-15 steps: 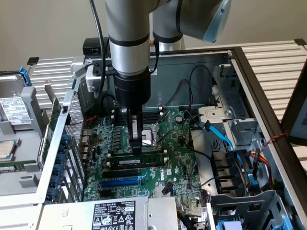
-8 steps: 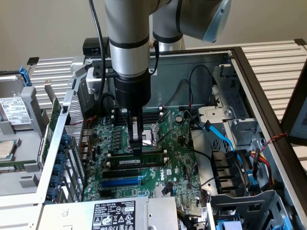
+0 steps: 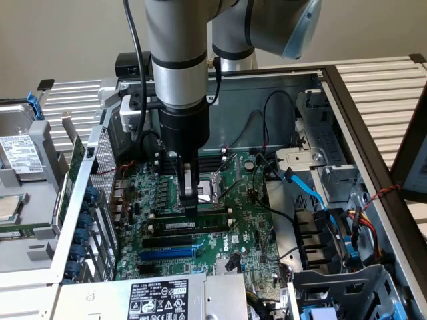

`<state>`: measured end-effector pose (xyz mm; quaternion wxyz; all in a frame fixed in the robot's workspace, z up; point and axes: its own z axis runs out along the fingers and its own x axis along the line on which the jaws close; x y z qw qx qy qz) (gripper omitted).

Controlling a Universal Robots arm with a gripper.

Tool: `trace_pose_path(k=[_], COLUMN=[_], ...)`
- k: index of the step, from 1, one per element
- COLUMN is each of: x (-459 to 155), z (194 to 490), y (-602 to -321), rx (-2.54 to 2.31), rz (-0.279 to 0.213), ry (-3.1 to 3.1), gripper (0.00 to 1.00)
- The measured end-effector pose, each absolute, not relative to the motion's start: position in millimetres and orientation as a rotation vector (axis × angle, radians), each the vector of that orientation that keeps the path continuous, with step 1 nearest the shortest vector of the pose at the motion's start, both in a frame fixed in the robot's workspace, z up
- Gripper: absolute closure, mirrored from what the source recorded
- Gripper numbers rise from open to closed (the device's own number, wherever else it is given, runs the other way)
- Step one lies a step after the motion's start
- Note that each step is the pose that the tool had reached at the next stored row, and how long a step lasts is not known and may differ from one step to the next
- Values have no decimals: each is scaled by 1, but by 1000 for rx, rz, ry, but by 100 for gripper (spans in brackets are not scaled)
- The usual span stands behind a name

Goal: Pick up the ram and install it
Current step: 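Press down the ram until it locks into place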

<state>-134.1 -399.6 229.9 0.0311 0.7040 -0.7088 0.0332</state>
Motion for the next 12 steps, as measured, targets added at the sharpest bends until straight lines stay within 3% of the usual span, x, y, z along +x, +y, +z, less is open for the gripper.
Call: trace_pose_path(k=[12], x=[-134], z=[230], y=[-400], rx=[2169], rz=[104], ry=[-2184], gripper=[89])
